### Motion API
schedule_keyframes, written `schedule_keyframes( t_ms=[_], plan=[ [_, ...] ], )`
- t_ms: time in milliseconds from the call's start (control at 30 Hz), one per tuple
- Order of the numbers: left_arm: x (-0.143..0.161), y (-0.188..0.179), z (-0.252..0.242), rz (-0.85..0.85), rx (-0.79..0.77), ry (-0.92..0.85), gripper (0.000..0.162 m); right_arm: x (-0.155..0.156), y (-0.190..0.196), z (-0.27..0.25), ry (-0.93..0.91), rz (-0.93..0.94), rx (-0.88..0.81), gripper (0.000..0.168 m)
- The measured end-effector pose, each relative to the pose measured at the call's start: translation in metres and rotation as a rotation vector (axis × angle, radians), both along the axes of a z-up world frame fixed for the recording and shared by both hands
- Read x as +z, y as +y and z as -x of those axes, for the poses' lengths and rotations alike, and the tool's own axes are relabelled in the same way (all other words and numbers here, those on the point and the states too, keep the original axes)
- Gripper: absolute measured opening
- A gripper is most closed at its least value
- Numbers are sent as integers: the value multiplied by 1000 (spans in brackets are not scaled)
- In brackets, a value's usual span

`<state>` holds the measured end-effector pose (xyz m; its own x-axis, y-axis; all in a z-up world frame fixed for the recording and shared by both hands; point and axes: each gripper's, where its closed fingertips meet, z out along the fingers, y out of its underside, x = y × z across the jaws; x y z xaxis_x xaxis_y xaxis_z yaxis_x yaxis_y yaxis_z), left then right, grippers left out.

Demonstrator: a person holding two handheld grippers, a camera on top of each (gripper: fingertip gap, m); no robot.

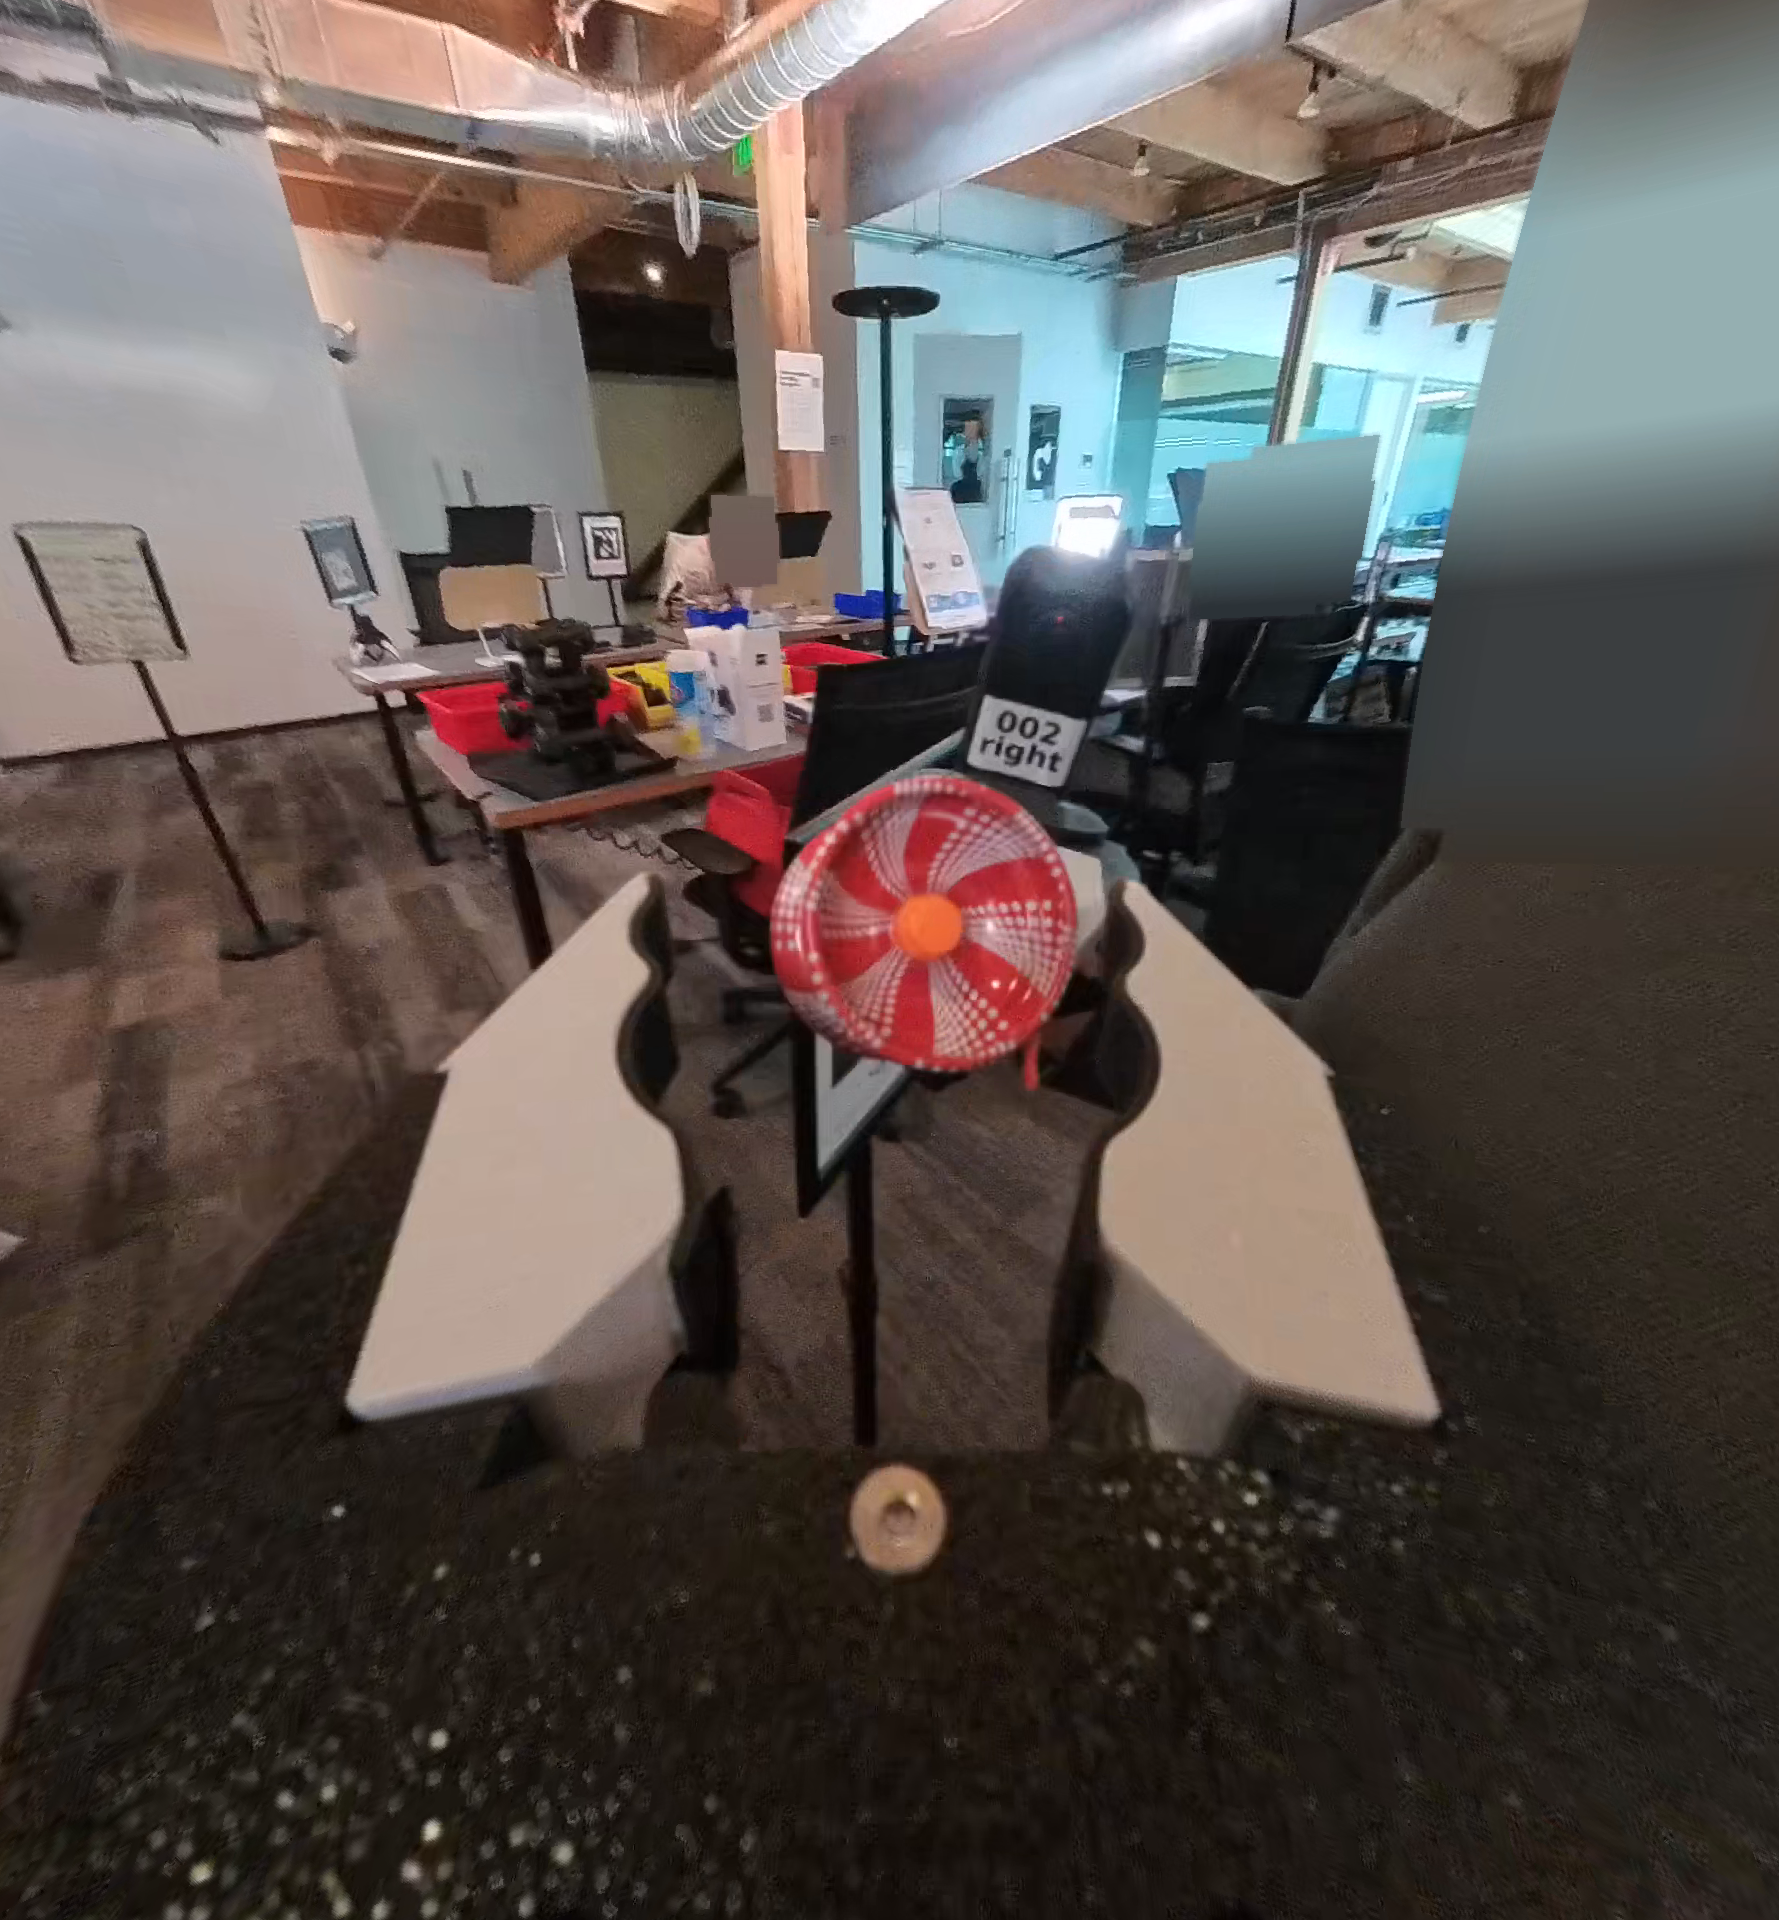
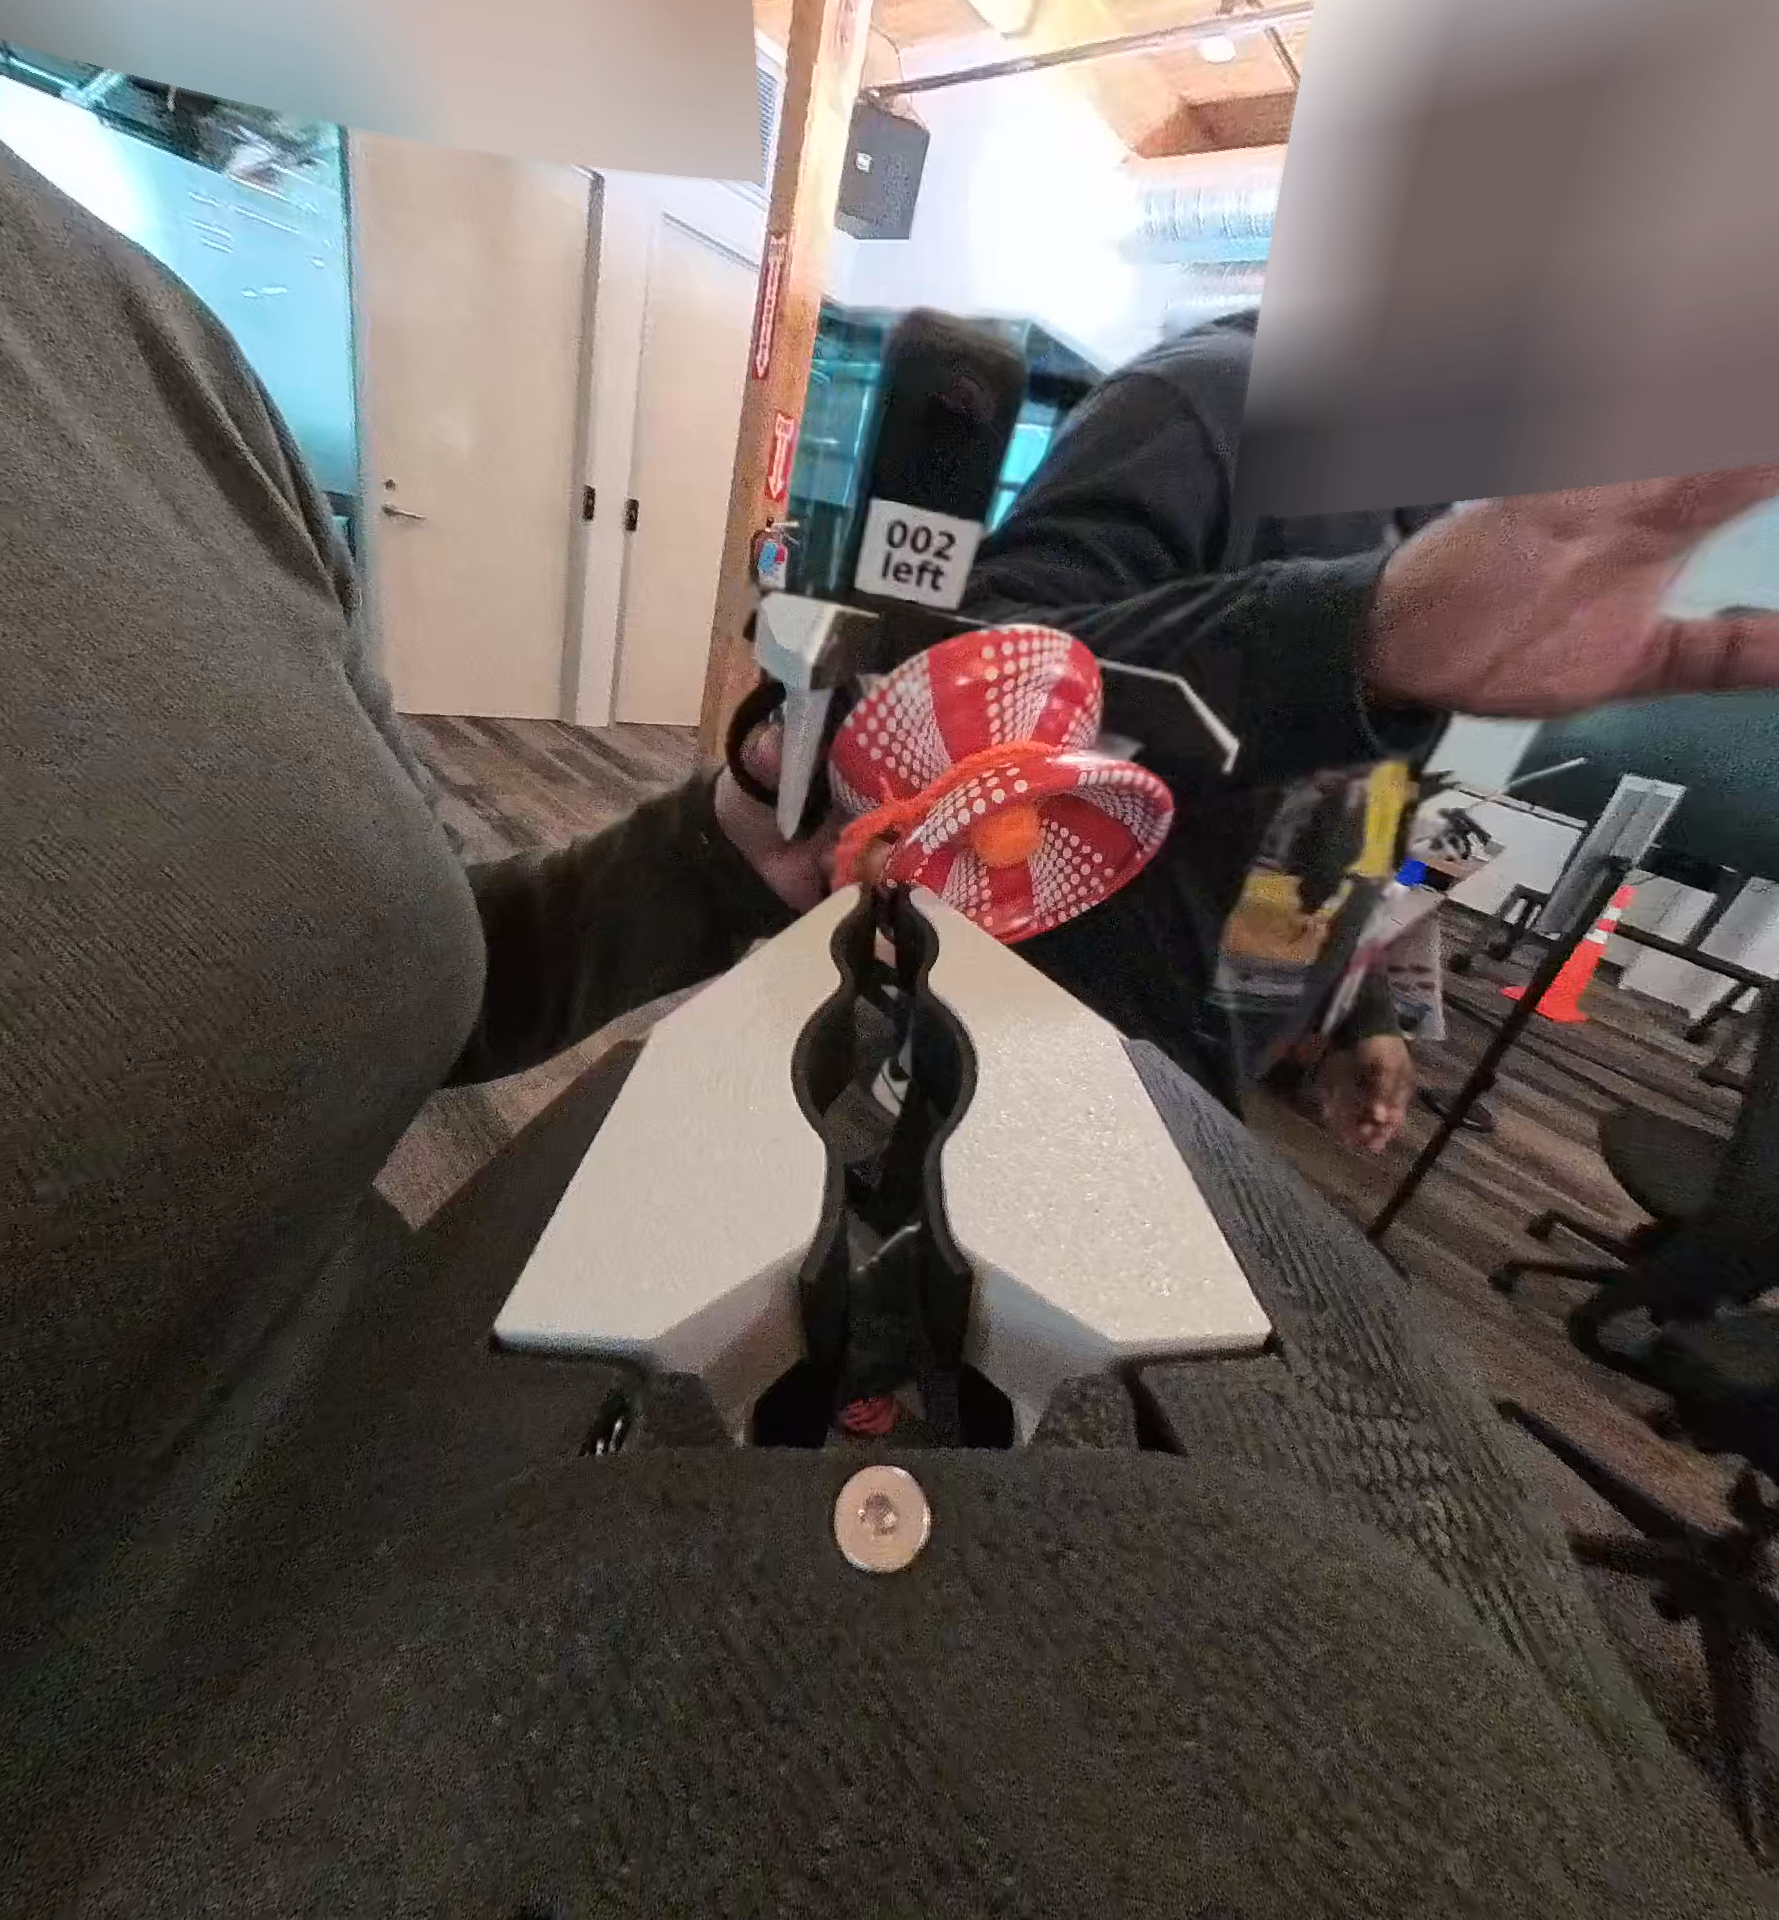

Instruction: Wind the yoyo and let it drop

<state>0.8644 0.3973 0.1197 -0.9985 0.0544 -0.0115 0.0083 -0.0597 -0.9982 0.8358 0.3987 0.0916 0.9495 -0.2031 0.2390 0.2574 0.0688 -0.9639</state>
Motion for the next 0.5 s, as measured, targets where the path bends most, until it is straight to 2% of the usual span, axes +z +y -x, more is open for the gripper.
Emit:
schedule_keyframes(
  t_ms=[100,267,500],
  plan=[
    [-9,-2,-3,-8,-12,33,67,0,0,0,-7,14,-12,1],
    [-13,-4,2,-31,-97,108,27,-3,-1,4,-14,42,2,0],
    [-21,-5,-1,-65,-144,182,26,-9,-7,2,-8,75,3,0]
  ],
)
